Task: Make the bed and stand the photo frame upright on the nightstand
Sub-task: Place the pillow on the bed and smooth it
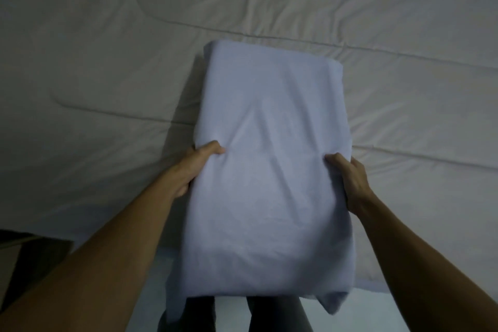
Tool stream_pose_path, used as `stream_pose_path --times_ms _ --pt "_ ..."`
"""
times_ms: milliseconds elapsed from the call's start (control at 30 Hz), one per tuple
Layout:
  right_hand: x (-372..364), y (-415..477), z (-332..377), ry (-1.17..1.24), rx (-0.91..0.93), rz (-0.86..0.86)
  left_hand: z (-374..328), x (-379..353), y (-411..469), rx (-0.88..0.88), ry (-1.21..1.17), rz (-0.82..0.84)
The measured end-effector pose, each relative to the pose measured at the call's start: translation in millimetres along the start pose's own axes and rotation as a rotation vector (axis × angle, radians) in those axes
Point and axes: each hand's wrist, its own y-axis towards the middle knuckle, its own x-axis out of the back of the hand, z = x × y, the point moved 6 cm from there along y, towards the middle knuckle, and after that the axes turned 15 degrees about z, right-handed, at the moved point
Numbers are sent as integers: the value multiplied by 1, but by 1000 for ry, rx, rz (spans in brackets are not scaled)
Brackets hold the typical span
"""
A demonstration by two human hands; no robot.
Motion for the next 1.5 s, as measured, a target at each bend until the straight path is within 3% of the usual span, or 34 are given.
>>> stream_pose_path --times_ms 200,400,600,733,1067,1333,1500 --pt "-108 -79 18 -49 53 26 22 88 -110 -30 5 -94" --pt "-261 -145 15 -28 150 58 25 219 -243 -231 68 -258" --pt "-418 -178 5 93 182 185 20 344 -340 -438 75 -372" --pt "-505 -177 -9 147 113 239 17 412 -378 -424 118 -410" --pt "-700 -100 -27 60 -194 463 -30 569 -382 -418 338 -568" --pt "-859 -14 -4 134 -226 577 -99 703 -334 -415 365 -566" --pt "-930 45 4 116 -210 610 -129 775 -301 -402 491 -655"
